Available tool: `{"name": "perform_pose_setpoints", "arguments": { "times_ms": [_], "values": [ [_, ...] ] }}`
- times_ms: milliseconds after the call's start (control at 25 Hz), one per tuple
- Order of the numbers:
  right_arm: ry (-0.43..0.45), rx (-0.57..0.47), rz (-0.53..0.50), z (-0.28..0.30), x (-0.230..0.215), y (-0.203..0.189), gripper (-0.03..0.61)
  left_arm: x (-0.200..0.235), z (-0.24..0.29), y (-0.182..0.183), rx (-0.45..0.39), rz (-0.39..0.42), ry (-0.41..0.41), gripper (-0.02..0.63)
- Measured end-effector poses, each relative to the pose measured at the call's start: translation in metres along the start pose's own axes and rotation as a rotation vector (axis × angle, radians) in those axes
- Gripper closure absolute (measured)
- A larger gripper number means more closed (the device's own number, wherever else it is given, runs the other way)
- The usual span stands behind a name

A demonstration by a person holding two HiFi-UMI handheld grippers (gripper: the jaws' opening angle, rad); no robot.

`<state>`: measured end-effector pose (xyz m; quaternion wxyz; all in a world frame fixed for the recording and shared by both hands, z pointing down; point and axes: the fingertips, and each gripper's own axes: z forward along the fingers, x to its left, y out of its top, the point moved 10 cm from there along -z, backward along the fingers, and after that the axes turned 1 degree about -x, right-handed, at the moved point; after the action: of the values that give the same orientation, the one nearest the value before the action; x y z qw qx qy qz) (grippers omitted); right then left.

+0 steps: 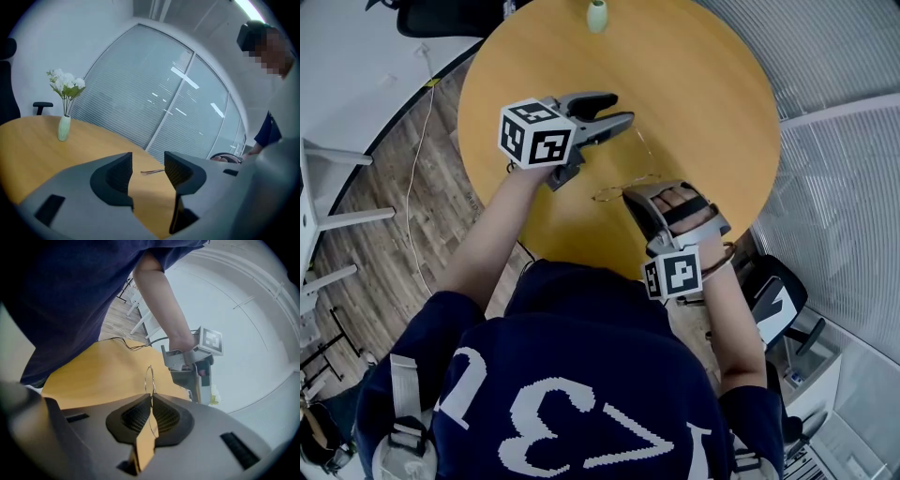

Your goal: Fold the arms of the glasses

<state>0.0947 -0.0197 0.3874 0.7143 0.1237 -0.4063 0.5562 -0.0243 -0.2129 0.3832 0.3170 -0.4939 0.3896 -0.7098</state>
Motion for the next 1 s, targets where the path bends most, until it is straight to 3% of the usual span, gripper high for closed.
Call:
{"name": "perform_pose_setpoints", "arguments": {
  "times_ms": [200,360,440,600,1000],
  "values": [
    [0.000,0.010,-0.001,0.001,-0.001,0.001,0.545,0.003,0.008,-0.008,0.051,-0.067,-0.097,0.411],
    [-0.001,0.030,0.012,0.000,0.000,-0.004,0.545,-0.004,0.003,-0.014,0.093,-0.054,-0.159,0.413],
    [-0.001,0.042,0.019,-0.001,0.001,-0.007,0.545,-0.007,-0.001,-0.016,0.104,-0.045,-0.173,0.433],
    [-0.003,0.057,0.028,-0.002,0.002,-0.012,0.545,-0.008,-0.014,-0.018,0.089,-0.064,-0.187,0.536],
    [-0.030,0.081,0.130,-0.002,-0.003,-0.017,0.546,-0.030,-0.034,-0.045,0.161,-0.061,-0.220,0.548]
  ]
}}
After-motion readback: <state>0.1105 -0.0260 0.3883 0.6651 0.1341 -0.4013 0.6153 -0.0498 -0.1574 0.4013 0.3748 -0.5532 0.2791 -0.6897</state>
